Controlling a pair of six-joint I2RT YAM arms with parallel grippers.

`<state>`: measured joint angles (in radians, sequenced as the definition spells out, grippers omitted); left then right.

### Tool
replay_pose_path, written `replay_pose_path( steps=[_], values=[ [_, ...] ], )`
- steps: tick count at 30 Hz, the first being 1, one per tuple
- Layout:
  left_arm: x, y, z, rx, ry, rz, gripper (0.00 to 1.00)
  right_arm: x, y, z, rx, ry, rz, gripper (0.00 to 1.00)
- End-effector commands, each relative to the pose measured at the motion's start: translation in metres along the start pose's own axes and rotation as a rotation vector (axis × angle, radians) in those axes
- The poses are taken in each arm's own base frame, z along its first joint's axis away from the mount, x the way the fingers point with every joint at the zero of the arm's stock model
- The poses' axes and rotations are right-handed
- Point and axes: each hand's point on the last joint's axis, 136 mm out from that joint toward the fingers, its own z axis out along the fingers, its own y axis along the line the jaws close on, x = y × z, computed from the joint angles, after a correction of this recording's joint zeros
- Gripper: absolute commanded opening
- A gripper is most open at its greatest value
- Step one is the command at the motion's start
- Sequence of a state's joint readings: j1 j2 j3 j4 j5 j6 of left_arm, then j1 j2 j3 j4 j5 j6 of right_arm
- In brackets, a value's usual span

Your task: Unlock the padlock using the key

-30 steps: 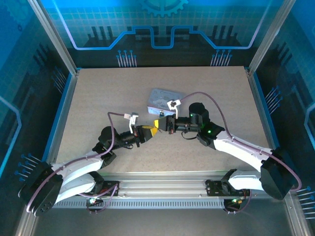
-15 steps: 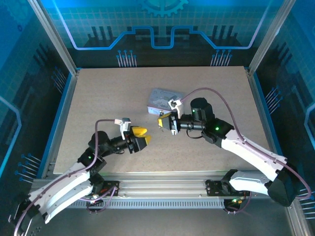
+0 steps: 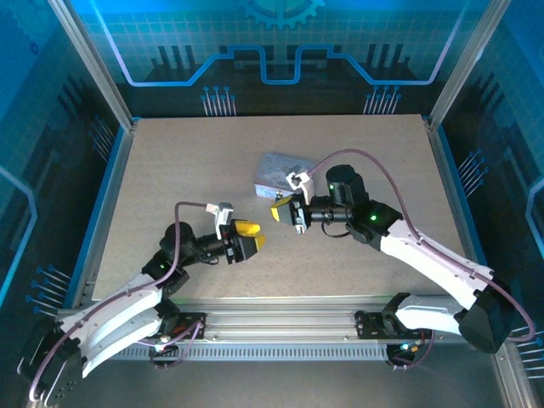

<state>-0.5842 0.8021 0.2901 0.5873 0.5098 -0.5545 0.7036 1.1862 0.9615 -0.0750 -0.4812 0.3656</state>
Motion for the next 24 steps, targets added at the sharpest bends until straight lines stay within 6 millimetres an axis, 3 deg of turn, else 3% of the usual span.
replay_pose_path(
  steps=[1, 7, 24],
  values=[
    [-0.015, -0.019, -0.001, 0.09, -0.052, 0.042, 0.61, -0.013, 0.009, -0.001, -0.067, -0.046, 0.028, 0.0],
    [-0.023, -0.017, 0.001, 0.092, -0.096, 0.035, 0.52, -0.013, 0.014, 0.004, -0.124, -0.054, 0.059, 0.0],
    [-0.041, -0.023, 0.008, 0.132, -0.155, 0.028, 0.43, -0.011, 0.02, 0.008, -0.165, -0.065, 0.076, 0.0]
  ],
)
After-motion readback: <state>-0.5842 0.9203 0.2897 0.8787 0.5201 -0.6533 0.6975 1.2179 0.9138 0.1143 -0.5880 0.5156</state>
